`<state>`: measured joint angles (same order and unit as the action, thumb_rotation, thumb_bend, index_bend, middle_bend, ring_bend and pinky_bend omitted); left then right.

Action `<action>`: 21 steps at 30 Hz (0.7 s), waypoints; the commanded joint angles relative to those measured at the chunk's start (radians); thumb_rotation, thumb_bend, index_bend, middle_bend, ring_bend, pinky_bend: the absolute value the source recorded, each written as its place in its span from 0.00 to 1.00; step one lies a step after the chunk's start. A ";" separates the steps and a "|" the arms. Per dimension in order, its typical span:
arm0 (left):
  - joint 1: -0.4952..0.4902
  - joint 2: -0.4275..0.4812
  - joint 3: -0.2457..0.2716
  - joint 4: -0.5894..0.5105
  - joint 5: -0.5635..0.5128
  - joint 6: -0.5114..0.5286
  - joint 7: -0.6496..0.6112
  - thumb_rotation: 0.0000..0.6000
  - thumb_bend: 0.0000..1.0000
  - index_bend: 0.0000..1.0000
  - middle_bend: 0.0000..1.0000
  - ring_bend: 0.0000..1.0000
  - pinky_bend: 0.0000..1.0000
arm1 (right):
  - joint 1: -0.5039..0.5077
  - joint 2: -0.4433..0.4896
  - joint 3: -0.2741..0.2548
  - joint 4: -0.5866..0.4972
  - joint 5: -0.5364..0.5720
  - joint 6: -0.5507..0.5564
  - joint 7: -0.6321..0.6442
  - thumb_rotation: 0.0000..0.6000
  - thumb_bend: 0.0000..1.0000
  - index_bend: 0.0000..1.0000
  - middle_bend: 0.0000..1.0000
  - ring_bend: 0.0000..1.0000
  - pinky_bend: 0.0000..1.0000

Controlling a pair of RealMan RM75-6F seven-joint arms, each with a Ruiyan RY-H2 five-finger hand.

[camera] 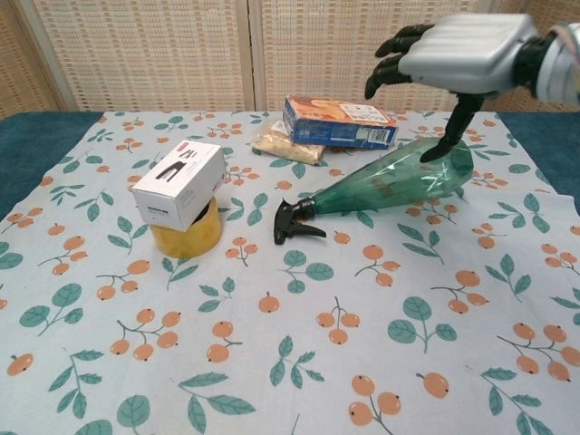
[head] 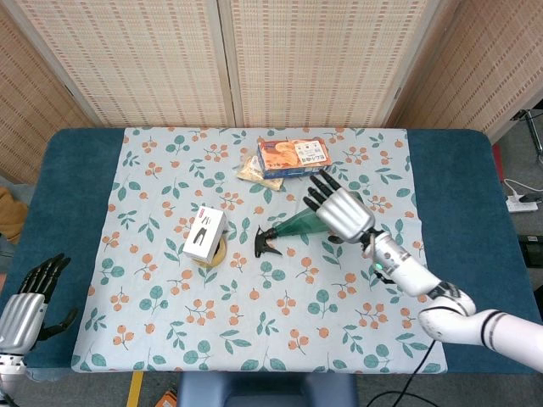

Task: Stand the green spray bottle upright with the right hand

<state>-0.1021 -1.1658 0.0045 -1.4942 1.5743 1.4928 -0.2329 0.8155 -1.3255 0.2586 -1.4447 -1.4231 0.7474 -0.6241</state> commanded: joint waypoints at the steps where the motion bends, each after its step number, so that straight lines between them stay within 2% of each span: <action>1: 0.000 0.004 -0.001 -0.003 -0.002 -0.001 -0.007 1.00 0.28 0.00 0.00 0.00 0.08 | 0.061 -0.094 -0.021 0.059 0.090 -0.061 -0.100 1.00 0.00 0.23 0.19 0.00 0.00; 10: 0.004 0.015 -0.007 -0.008 -0.008 0.008 -0.032 1.00 0.28 0.00 0.00 0.00 0.08 | 0.114 -0.225 -0.061 0.191 0.216 -0.070 -0.185 1.00 0.00 0.25 0.21 0.00 0.00; 21: -0.001 0.011 -0.011 -0.013 -0.007 0.004 -0.027 1.00 0.28 0.00 0.00 0.00 0.07 | 0.167 -0.320 -0.071 0.366 0.257 -0.079 -0.121 1.00 0.00 0.24 0.22 0.00 0.00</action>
<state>-0.1030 -1.1543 -0.0059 -1.5078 1.5677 1.4973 -0.2599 0.9718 -1.6285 0.1923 -1.0994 -1.1721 0.6731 -0.7577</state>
